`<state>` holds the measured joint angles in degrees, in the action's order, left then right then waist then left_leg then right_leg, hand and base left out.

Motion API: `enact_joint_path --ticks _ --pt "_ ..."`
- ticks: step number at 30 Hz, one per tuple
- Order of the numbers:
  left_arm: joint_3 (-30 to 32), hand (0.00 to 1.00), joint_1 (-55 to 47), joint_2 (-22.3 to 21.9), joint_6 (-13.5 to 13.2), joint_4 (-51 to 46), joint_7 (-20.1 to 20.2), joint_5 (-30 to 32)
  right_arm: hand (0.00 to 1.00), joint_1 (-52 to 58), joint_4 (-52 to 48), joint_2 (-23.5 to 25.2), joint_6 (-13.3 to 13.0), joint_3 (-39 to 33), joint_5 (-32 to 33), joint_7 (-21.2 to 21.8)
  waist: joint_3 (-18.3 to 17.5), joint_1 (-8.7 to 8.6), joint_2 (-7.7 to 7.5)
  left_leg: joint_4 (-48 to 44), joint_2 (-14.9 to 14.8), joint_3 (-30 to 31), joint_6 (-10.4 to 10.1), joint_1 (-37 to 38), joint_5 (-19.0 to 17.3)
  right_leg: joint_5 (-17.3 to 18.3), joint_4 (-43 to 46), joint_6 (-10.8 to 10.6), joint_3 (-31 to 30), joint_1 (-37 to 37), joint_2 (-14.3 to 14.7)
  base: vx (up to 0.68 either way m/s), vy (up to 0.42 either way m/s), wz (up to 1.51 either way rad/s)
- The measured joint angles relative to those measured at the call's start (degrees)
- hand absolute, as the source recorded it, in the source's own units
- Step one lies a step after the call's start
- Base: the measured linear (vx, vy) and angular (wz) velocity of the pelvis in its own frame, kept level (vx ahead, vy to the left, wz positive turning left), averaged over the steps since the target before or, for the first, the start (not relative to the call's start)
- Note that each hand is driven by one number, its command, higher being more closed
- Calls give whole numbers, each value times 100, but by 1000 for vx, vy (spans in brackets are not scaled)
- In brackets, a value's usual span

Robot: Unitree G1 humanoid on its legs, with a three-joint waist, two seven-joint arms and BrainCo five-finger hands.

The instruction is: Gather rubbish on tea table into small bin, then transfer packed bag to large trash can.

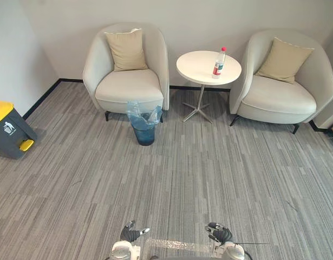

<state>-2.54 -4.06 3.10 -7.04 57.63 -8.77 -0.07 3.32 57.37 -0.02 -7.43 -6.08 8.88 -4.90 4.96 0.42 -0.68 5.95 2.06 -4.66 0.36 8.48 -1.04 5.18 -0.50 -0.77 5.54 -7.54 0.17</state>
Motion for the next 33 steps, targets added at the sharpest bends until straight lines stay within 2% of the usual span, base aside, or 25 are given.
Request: enact_joint_path --ticks 12,22,27,28,29,31,32,33 --pt "141 0 4 23 0 33 13 2 0 -44 18 -7 22 -27 -2 5 95 1 -17 24 -1 -192 2 -2 -8 -112 -174 32 -144 -29 12 -27 -21 -7" --pt "-31 0 42 72 25 44 33 181 0 -125 -26 -56 99 51 0 40 158 7 35 -6 -121 -863 -26 -48 -119 -240 -201 51 -714 278 132 -21 -34 -34" --pt "-136 0 113 59 36 45 51 226 0 -96 -36 -58 99 49 5 62 174 4 28 -88 -196 -893 -114 -77 -227 -165 -253 2 -260 272 92 24 -60 -6" --pt "-139 0 129 43 37 44 59 226 0 -90 -39 -61 99 33 13 79 181 -5 28 -320 -248 -895 -150 -163 -376 -153 -227 16 -233 257 105 107 -83 7" --pt "-137 0 195 38 36 39 65 227 0 -92 -47 -64 96 7 28 108 245 -1 6 -1083 -352 -896 -207 -457 -752 -73 -126 96 -202 239 110 91 -78 8" --pt "-138 0 284 30 36 34 81 229 0 -96 -90 -80 83 -6 98 111 342 -1 18 -2208 -503 -928 -336 -892 -1066 -4 -73 182 -154 161 111 90 -92 11" --pt "-137 0 353 8 36 3 125 232 0 -61 -167 -119 83 -10 134 109 403 5 37 -3183 -657 -992 -382 -1292 -1129 27 -51 218 -171 85 111 88 -89 3" --pt "-133 0 364 0 35 -45 127 232 0 -59 -192 -146 83 -8 136 111 444 14 68 -3644 -744 -1033 -386 -1462 -1120 40 -41 236 -198 35 117 95 -64 -24"
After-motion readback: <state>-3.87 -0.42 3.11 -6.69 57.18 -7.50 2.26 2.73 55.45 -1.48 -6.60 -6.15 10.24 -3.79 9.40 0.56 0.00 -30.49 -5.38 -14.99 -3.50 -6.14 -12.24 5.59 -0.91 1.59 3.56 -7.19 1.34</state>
